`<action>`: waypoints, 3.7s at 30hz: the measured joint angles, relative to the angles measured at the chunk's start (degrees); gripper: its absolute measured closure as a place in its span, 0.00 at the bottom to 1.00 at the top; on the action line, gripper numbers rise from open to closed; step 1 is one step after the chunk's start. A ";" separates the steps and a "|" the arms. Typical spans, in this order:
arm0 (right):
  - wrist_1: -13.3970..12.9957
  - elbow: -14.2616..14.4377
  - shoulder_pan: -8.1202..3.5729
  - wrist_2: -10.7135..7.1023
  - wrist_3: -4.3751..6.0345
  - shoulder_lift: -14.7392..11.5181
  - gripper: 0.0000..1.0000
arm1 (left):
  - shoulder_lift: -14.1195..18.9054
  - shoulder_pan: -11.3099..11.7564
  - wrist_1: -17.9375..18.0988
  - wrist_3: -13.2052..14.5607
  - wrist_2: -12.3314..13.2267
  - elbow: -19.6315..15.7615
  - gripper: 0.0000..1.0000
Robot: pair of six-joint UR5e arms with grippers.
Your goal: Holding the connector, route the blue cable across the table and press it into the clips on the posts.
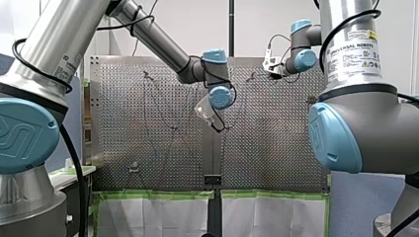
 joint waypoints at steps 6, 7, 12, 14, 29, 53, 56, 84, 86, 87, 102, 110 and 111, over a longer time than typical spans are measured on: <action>0.06 0.01 0.06 -0.06 0.00 -0.02 1.00 | -0.03 1.96 3.12 3.07 3.10 -3.11 0.00; 0.07 0.01 0.06 -0.07 0.00 -0.02 1.00 | -0.04 2.41 3.59 3.55 3.58 -3.59 0.00; 0.08 -0.01 0.05 -0.03 0.00 -0.02 1.00 | -0.04 5.10 6.37 6.31 6.34 -6.36 0.00; 0.08 -0.02 0.01 -0.02 0.00 -0.02 1.00 | -0.02 6.21 7.45 7.42 7.45 -7.46 0.00; 0.00 -0.02 -0.34 0.05 -0.15 0.03 1.00 | -0.03 13.68 14.93 10.03 14.93 -14.94 0.00; 0.09 0.01 -0.34 0.00 -0.17 0.03 1.00 | -0.03 20.71 26.30 10.14 21.12 -26.29 0.00; 0.09 0.00 -0.25 0.02 -0.17 0.03 1.00 | -0.04 20.47 27.72 10.52 21.05 -27.83 0.00; 0.35 0.03 0.06 1.14 -0.62 0.04 1.00 | 0.05 19.63 28.54 9.37 21.14 -36.60 0.00; 0.35 0.03 0.06 1.14 -0.61 0.04 1.00 | 0.05 19.63 28.54 9.38 21.14 -36.61 0.00; 0.35 0.03 0.06 1.14 -0.61 0.05 1.00 | 0.05 19.63 28.54 9.37 21.14 -36.61 0.00; 0.35 0.03 0.06 1.14 -0.62 0.04 1.00 | 0.05 19.63 28.54 9.37 21.14 -36.62 0.00; 0.35 0.04 0.06 1.14 -0.62 0.04 1.00 | 0.04 19.63 28.54 9.37 21.14 -36.62 0.00; 0.35 0.04 0.06 1.14 -0.62 0.04 1.00 | 0.04 19.63 28.54 9.37 21.14 -36.62 0.00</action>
